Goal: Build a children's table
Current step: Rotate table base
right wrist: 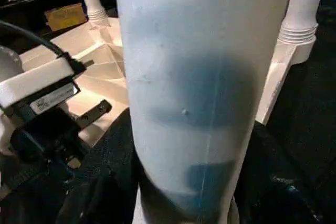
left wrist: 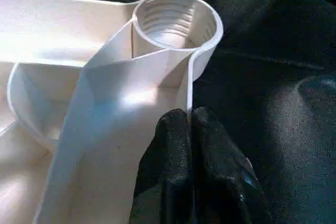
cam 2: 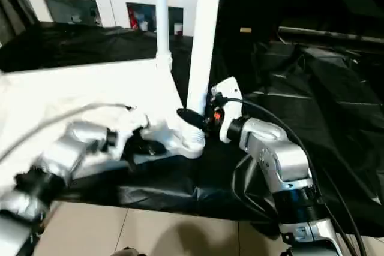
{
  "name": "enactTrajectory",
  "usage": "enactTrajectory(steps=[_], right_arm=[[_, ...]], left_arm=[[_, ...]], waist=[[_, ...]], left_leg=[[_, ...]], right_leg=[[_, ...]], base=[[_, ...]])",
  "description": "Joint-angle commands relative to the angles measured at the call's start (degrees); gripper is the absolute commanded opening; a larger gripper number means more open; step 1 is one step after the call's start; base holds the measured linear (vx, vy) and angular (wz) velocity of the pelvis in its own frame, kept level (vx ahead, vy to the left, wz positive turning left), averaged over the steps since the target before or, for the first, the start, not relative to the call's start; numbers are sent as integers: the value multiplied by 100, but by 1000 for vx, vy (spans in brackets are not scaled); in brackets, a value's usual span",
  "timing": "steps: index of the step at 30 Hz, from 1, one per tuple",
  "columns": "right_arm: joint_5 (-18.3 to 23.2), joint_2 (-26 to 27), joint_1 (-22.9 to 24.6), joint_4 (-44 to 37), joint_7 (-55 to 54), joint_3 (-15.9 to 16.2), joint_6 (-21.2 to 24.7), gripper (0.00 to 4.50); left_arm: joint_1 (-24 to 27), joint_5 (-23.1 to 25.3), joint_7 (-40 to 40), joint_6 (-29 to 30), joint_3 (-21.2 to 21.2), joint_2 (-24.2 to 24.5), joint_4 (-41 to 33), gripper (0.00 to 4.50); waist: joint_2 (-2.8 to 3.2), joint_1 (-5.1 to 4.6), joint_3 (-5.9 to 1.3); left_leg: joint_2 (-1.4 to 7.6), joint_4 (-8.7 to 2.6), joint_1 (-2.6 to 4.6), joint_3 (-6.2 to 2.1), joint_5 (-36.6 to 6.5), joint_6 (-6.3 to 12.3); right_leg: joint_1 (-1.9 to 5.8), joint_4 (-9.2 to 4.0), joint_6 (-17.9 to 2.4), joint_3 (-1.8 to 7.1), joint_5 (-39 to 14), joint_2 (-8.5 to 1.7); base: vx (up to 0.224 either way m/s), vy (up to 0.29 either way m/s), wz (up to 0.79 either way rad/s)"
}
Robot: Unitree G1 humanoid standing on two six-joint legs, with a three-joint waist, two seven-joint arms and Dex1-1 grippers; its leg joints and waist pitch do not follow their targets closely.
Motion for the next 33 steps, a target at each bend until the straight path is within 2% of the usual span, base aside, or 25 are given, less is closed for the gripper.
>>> enactTrajectory(steps=[1,2,3,4,11,12,14,15,18,23,26,27,29,30,33], right_arm=[[17,-3,-33,-19,28,-6,28,191],[16,-1,-36,-16,29,-4,28,191],[9,9,-41,-15,39,3,26,191],[6,13,-46,-13,47,9,22,191],[-10,21,-46,9,48,-3,-14,191],[-12,27,-41,7,43,-3,-18,191],[-21,47,-33,18,28,-7,-32,191],[-32,67,-32,49,13,-5,-57,191],[-48,85,-54,109,-4,-6,-100,191],[-82,102,-96,208,-16,-8,-150,191],[-93,102,-97,221,-17,-6,-160,191],[-101,106,-100,230,-14,-8,-165,191],[-109,110,-105,243,-15,-5,-172,191],[-112,111,-106,247,-17,-4,-175,191],[-126,119,-117,283,-25,-3,-206,191]], left_arm=[[92,-19,126,200,79,46,-397,58],[104,-21,129,221,83,52,-429,61],[183,-10,165,336,97,102,-626,61],[221,15,187,360,111,145,-692,62],[279,73,260,375,149,308,-678,63],[284,69,266,390,157,319,-674,45],[317,61,292,438,158,336,-727,45],[347,79,278,454,121,360,-766,27],[392,90,229,440,50,359,-815,12],[433,74,252,412,-3,269,-846,10],[418,72,268,405,0,252,-815,59],[397,77,273,422,11,243,-789,62],[393,127,281,382,-14,270,-783,70],[397,169,322,323,-22,280,-771,96],[410,167,288,309,-31,294,-760,104]], waist=[[-24,30,-425],[-20,27,-428],[-44,15,-424],[-19,20,-424],[-16,17,-431],[-15,14,-427],[-24,13,-428],[-24,12,-426],[-31,3,-419],[-16,3,-436],[-23,4,-440],[-37,7,-440],[-31,9,-439],[-32,11,-435],[-11,13,-431]], left_leg=[[483,-467,129,-190,-978,2],[494,-467,129,-192,-989,-19],[492,-475,124,-192,-985,-20],[488,-472,126,-197,-984,-23],[471,-473,122,-197,-921,-22],[472,-478,126,-197,-956,-33],[470,-480,129,-195,-998,-50],[471,-482,122,-199,-1002,-57],[466,-481,123,-195,-1036,-59],[470,-478,126,-198,-956,-64],[466,-472,120,-192,-886,-34],[463,-468,117,-189,-865,-12],[463,-467,122,-187,-866,4],[460,-467,121,-187,-883,9],[468,-477,124,-195,-967,-33]], right_leg=[[261,-380,-1280,419,-956,-567],[264,-372,-1272,421,-972,-576],[261,-381,-1244,419,-1021,-562],[254,-381,-1231,419,-1052,-564],[248,-370,-1192,413,-934,-543],[242,-373,-1187,413,-953,-541],[242,-380,-1178,415,-999,-544],[249,-379,-1175,417,-1020,-552],[242,-401,-1152,420,-1131,-551],[242,-374,-1180,414,-960,-541],[248,-359,-1206,413,-806,-537],[255,-354,-1214,415,-789,-540],[250,-363,-1211,414,-823,-543],[248,-371,-1196,414,-873,-538],[245,-385,-1166,414,-974,-542]], base=[[0,0,0],[0,0,0],[0,0,0],[0,0,0],[0,0,0],[0,0,0],[0,0,0],[0,0,0],[0,0,0],[0,0,0],[0,0,0],[0,0,0],[0,0,0],[0,0,0],[0,0,0]])
